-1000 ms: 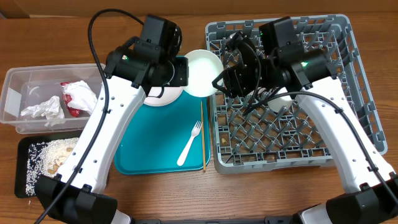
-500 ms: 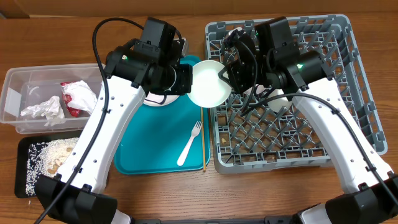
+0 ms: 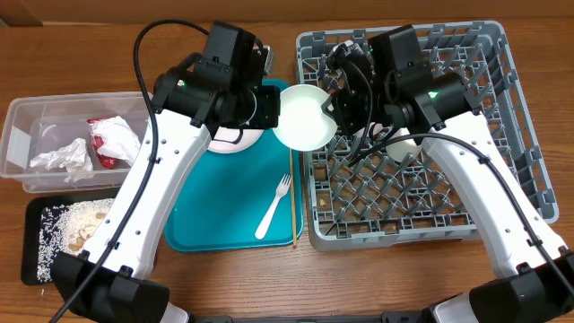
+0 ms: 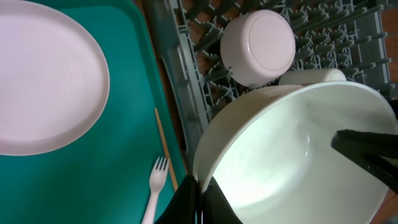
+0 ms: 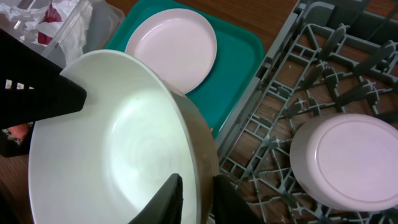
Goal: Sort waste into correct bins and load items into the dishwasher
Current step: 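Hand the saucer from the left gripper to the right gripper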
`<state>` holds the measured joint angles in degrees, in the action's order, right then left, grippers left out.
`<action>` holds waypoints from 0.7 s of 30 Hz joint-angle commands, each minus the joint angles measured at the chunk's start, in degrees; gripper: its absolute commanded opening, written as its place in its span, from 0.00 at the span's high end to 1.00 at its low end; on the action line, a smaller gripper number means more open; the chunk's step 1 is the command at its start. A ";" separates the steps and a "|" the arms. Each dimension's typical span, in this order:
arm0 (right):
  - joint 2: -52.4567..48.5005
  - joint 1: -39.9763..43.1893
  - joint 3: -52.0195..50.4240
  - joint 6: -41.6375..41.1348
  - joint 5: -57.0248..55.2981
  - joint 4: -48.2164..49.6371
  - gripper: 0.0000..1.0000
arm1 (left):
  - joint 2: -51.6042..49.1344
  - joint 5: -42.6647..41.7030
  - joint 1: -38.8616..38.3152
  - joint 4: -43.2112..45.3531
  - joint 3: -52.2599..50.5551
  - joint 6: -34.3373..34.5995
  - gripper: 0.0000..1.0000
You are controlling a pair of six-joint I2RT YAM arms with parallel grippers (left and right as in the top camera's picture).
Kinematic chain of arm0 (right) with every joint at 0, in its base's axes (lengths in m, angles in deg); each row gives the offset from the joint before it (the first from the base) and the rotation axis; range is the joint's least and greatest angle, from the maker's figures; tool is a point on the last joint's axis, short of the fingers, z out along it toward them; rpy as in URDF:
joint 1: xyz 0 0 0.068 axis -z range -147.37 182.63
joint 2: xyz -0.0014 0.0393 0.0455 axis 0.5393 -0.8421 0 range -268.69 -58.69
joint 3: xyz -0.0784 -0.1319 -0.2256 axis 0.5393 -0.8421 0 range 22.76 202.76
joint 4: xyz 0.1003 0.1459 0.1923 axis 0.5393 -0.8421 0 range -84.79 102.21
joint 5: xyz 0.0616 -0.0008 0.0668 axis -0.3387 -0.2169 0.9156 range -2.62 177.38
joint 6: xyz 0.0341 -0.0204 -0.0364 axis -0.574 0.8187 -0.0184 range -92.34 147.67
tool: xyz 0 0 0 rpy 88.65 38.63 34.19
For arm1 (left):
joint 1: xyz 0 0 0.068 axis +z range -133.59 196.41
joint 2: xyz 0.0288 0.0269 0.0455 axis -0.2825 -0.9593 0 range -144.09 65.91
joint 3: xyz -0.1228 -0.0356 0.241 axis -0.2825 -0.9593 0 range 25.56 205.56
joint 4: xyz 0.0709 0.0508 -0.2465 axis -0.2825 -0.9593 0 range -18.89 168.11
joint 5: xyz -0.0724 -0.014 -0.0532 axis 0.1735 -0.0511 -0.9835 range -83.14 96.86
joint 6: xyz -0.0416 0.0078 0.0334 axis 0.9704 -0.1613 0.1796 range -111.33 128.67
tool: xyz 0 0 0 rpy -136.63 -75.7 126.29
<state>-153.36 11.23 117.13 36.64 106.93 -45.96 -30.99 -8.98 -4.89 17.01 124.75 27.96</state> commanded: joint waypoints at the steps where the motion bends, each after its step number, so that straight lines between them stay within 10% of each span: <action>1: 0.04 -0.50 -0.24 0.04 2.32 -0.68 0.81 | -0.22 -1.11 -0.15 2.12 1.18 -0.04 0.96; 16: 0.04 -0.48 -0.24 0.02 2.05 -0.79 0.93 | -0.22 1.22 -0.15 7.41 1.18 -0.04 0.94; 21: 0.04 -0.48 -0.24 -1.95 -4.63 2.27 0.96 | -0.20 0.70 -0.15 9.33 1.18 -0.02 0.52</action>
<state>-153.71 11.31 117.11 35.00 103.28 -44.85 -30.97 -9.22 -5.37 25.45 124.89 28.05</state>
